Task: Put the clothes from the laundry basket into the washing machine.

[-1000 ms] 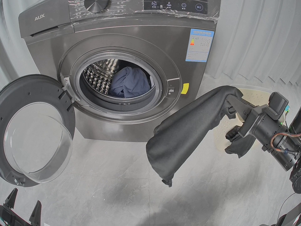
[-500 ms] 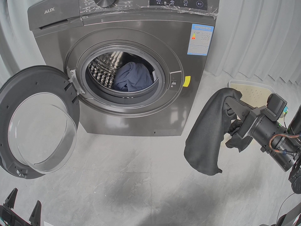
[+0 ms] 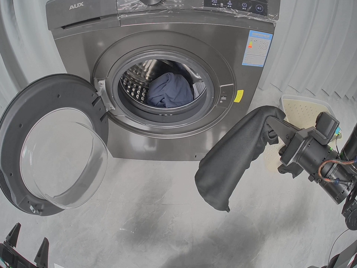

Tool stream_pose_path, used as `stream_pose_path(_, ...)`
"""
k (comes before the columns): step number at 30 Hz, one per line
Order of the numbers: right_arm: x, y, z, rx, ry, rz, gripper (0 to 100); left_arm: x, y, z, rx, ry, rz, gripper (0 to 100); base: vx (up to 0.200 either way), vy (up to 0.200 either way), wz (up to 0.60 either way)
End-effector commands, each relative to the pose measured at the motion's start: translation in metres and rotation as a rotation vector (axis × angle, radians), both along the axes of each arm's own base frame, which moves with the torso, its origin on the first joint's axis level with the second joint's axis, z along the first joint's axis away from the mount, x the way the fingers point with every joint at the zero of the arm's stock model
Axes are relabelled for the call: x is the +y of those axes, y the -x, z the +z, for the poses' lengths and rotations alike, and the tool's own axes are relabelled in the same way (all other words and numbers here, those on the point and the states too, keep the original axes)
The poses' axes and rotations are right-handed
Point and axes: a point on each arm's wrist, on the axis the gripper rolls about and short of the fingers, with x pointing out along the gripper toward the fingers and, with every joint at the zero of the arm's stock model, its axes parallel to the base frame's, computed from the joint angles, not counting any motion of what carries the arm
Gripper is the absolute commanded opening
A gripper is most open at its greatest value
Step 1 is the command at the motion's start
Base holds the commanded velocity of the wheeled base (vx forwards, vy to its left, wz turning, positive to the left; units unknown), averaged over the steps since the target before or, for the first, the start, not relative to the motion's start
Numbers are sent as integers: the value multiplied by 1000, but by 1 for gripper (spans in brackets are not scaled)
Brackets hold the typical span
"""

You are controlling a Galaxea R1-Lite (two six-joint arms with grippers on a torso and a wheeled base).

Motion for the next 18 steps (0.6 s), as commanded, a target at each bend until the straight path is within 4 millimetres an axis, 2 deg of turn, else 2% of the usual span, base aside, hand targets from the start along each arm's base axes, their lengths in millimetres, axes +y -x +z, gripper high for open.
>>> stream_pose_path(1, 0, 0, -2, 7, 6, -1, 0, 0, 0, -4, 2, -1, 0, 100, 0, 0, 0)
stream_pose_path(11, 13, -5, -14, 41, 39, 32, 0, 0, 0, -5, 2, -18, 12, 100, 0, 0, 0)
stream_pose_path(18, 31, -3, -12, 38, 35, 80, 0, 0, 0, -5, -2, -41, 6, 100, 0, 0, 0)
